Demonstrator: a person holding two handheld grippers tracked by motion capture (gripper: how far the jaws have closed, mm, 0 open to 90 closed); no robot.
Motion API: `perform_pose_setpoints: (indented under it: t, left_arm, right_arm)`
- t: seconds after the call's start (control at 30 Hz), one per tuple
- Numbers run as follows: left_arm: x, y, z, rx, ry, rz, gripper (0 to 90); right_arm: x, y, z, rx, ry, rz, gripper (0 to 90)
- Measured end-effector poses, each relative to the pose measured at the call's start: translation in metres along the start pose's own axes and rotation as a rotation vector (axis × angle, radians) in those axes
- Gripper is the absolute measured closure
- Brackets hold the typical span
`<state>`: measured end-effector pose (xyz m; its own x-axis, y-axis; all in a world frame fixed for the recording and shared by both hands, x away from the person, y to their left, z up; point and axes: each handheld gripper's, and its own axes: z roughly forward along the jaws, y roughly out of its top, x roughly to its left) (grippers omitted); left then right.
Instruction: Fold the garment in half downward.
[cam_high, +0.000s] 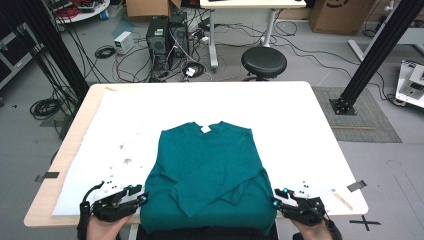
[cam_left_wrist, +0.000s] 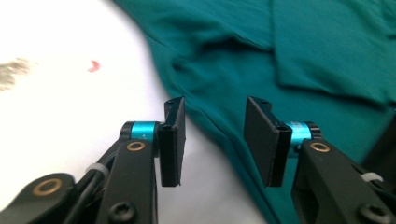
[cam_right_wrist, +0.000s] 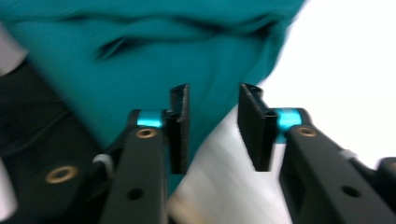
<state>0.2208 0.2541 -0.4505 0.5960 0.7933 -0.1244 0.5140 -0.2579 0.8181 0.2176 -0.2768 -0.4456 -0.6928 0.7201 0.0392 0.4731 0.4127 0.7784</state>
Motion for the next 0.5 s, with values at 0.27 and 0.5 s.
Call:
perform_pose_setpoints:
  t: [0.27, 0.5]
  left_arm:
    - [-0.005, 0.001, 0.011, 0.027, 0.024, 0.037, 86.8]
    - [-0.004, -0.007, -0.001, 0.026, -0.047, 0.012, 86.4]
  right_arm:
    - [-0.001, 0.006, 0.019, 0.039, -0.023, -0.026, 87.9]
    - [-0.005, -0.013, 0.003, 0.005, 0.048, 0.038, 88.4]
